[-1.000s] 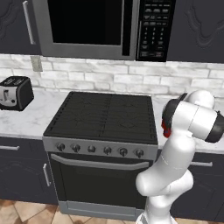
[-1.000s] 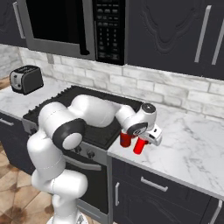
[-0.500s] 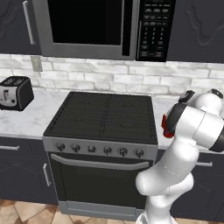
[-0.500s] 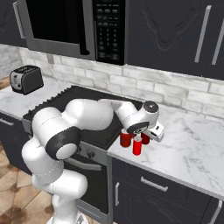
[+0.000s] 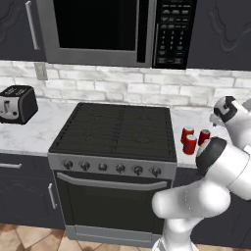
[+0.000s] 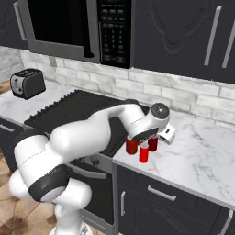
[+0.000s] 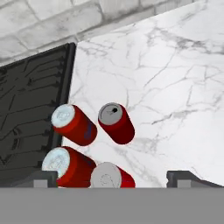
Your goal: Four empty soda cans are scattered around the kitchen. Gather all the cans and cluster them next to the stove for recycling.
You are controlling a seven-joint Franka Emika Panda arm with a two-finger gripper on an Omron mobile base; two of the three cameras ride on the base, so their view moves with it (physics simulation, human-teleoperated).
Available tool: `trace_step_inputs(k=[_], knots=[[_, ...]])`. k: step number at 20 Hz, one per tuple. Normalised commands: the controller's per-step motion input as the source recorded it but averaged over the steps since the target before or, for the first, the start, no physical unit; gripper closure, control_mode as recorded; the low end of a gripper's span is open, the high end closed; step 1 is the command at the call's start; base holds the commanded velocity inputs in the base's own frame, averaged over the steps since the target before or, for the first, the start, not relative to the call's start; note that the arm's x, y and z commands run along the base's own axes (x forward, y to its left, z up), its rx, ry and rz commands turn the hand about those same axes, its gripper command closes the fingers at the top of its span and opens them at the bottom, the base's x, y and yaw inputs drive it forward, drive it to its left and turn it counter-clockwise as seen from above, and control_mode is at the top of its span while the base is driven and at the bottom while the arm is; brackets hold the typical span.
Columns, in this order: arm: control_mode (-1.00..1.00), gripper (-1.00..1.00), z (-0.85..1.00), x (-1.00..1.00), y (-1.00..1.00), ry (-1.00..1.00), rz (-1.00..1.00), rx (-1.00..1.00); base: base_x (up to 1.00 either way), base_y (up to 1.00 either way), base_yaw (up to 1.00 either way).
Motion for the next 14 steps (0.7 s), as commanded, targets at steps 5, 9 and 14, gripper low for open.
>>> trace_step_inputs(k=[5, 9, 14], knots=[[-1.0, -1.0, 0.58, -0.74, 0.38, -0.09, 0.0, -0.13, 0.0, 0.0, 0.0], [-1.0, -1.0, 0.49, -0.87, 0.56, -0.11, 0.0, -0.2, 0.0, 0.0, 0.0], [-1.0, -1.0, 0.38, -0.99, 0.65, -0.16, 0.0, -0.23, 0.0, 0.0, 0.0]])
